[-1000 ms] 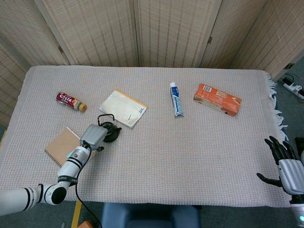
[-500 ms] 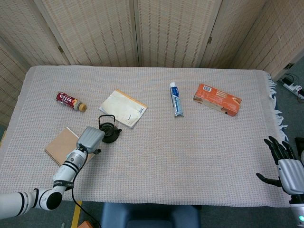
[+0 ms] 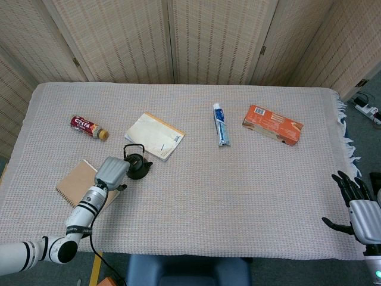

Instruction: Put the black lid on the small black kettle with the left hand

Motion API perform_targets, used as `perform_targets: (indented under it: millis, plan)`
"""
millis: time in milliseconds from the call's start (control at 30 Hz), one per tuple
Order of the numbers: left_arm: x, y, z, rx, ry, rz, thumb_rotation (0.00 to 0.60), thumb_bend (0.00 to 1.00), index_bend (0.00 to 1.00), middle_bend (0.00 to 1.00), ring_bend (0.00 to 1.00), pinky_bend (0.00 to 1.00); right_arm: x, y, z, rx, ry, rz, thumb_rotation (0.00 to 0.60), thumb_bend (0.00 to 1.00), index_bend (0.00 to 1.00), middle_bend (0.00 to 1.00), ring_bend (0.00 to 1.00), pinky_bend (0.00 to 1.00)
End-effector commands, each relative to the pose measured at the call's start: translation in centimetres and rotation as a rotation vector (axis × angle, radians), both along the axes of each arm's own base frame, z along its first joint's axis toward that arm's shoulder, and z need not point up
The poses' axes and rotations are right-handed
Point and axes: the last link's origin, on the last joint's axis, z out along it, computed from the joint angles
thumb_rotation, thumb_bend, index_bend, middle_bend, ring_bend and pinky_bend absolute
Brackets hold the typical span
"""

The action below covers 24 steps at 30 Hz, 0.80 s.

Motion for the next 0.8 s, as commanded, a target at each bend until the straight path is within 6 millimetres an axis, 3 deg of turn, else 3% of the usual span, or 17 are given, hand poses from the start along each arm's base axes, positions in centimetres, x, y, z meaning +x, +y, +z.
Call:
perform_targets:
  millis: [33, 100, 300, 433, 633, 800]
  plan:
    - [-0.5, 0.1, 2.1, 0.073, -0.063, 0.018, 0.600, 0.16, 0.20, 0.27, 0.56, 0.73, 0.0, -0.1, 0.2, 0.002, 0.006, 0.000, 0.600, 0.00, 0.04, 0.05, 0.12, 0.02]
    - [-1.1, -0.1, 3.3, 0.113, -0.089, 0.037, 0.600, 0.16, 0.20, 0.27, 0.46, 0.62, -0.1, -0.2, 0.3, 0.003, 0.011, -0.001, 0.600, 0.00, 0.04, 0.05, 0.12, 0.02]
    - [-4.5, -2.2, 7.3, 0.258, -0.145, 0.118, 0.600, 0.17, 0.22, 0.27, 0.35, 0.40, -0.5, -0.8, 0.9, 0.009, 0.011, -0.007, 0.600, 0.00, 0.04, 0.05, 0.13, 0.02]
    - [-7.4, -4.2, 9.2, 0.350, -0.134, 0.180, 0.600, 0.18, 0.22, 0.27, 0.31, 0.31, -0.7, -1.7, 1.0, 0.023, 0.010, -0.001, 0.600, 0.00, 0.04, 0.05, 0.13, 0.02]
    - [-11.1, -8.0, 10.5, 0.442, -0.100, 0.231, 0.600, 0.18, 0.15, 0.21, 0.23, 0.21, -0.3, -2.4, 0.6, 0.028, 0.003, 0.022, 0.600, 0.00, 0.04, 0.05, 0.11, 0.02]
    - [-12.9, -10.5, 11.3, 0.525, -0.090, 0.223, 0.600, 0.18, 0.14, 0.20, 0.21, 0.17, -0.3, -2.6, 0.2, 0.012, 0.015, 0.024, 0.600, 0.00, 0.04, 0.05, 0.09, 0.02]
